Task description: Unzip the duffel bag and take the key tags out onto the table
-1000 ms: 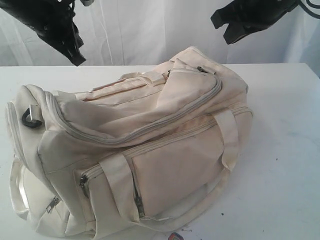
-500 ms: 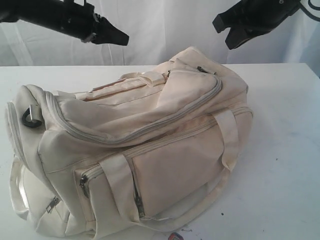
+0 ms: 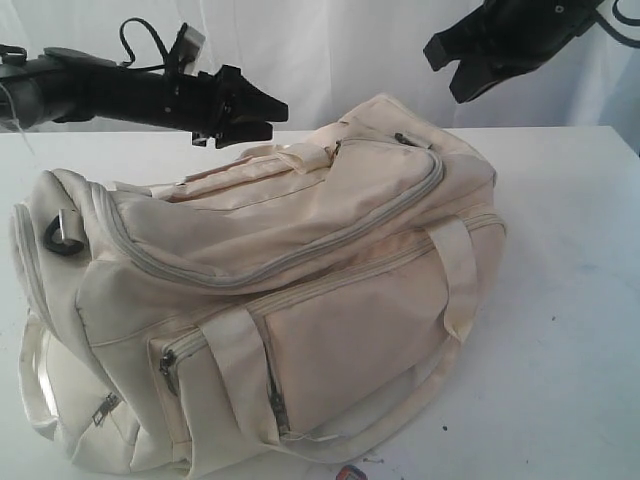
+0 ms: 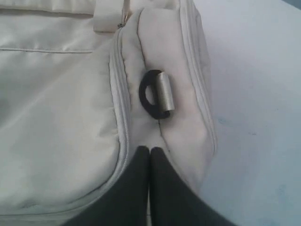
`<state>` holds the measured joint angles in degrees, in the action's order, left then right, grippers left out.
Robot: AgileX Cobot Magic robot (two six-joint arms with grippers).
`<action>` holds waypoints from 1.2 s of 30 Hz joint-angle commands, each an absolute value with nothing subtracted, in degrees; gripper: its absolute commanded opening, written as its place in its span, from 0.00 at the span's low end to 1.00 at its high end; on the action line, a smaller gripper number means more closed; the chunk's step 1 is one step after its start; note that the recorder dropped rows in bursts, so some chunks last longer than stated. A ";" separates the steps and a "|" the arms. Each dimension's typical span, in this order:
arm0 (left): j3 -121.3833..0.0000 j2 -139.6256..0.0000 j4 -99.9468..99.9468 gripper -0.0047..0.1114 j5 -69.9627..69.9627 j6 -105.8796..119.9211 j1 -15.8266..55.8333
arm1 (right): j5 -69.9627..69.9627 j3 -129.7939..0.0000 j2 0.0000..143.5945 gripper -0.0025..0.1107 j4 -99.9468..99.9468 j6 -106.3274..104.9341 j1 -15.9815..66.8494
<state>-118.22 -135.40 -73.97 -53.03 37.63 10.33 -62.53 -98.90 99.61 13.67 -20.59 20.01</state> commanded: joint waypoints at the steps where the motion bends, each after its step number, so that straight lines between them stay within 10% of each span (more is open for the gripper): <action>1: -118.63 -136.31 -70.30 0.57 -51.16 31.99 12.76 | -61.33 -97.35 99.77 0.02 13.45 -20.56 20.00; 36: -118.63 -139.68 -75.61 0.48 -35.03 34.22 18.40 | -57.88 -95.24 100.52 0.02 13.45 -20.56 20.00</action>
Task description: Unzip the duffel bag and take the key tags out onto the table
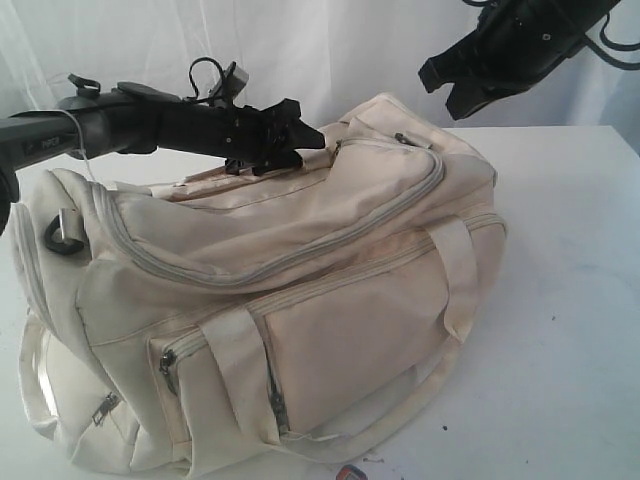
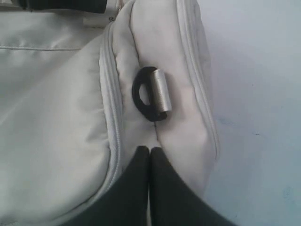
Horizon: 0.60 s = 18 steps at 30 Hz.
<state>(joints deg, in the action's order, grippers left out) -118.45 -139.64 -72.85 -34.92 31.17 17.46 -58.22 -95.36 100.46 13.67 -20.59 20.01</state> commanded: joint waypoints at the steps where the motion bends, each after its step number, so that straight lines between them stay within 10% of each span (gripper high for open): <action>1: -118.63 -139.68 -76.66 0.44 -35.05 35.67 18.41 | -57.88 -95.24 100.52 0.02 13.45 -20.56 20.00; 18: -120.92 -139.02 -76.62 0.04 -43.36 39.93 16.19 | -57.96 -95.24 100.55 0.02 13.45 -20.56 20.00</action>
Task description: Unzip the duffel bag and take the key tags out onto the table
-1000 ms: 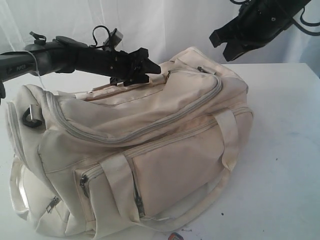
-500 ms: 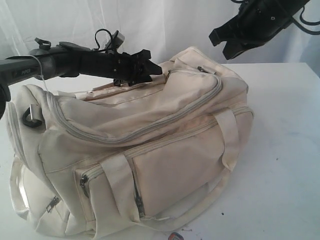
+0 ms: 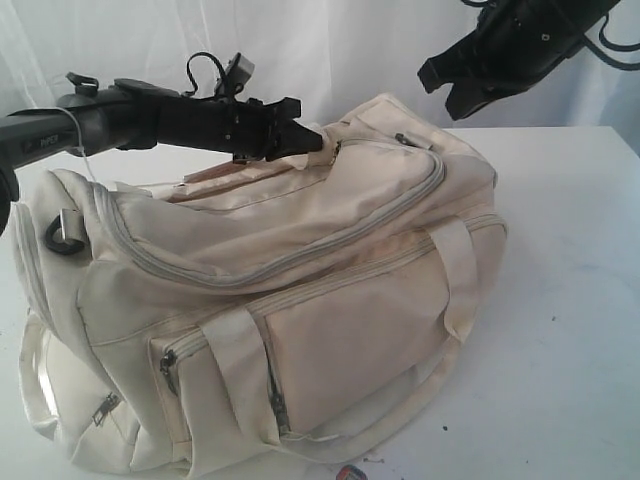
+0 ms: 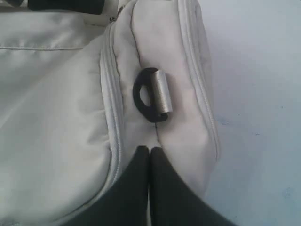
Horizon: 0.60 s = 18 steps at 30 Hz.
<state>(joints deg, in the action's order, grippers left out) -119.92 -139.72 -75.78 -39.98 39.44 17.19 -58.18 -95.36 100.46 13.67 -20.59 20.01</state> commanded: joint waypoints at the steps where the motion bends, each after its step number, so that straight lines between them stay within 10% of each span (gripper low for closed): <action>1: -121.16 -138.80 -76.04 0.04 -43.76 39.93 15.96 | -58.10 -95.24 100.55 0.02 13.45 -20.56 20.00; 18: -121.28 -132.27 -76.82 0.04 -64.91 45.88 11.30 | -55.45 -95.24 100.79 0.02 18.39 -34.18 20.00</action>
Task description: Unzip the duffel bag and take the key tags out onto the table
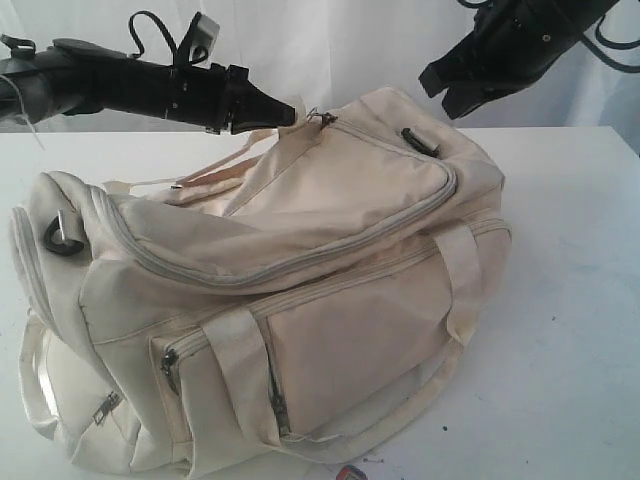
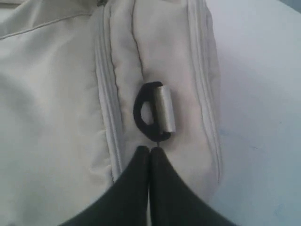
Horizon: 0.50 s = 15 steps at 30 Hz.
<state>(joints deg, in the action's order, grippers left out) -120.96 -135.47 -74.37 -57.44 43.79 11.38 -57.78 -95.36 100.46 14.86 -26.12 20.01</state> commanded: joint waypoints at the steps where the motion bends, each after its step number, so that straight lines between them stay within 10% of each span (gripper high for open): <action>1: -121.28 -131.91 -76.82 0.04 -65.40 46.45 11.30 | -54.59 -95.24 100.94 0.02 19.56 -35.05 20.00; 15: -121.28 -130.66 -79.47 0.04 -69.96 52.45 11.23 | -35.05 -95.34 107.51 0.38 28.86 -50.38 20.54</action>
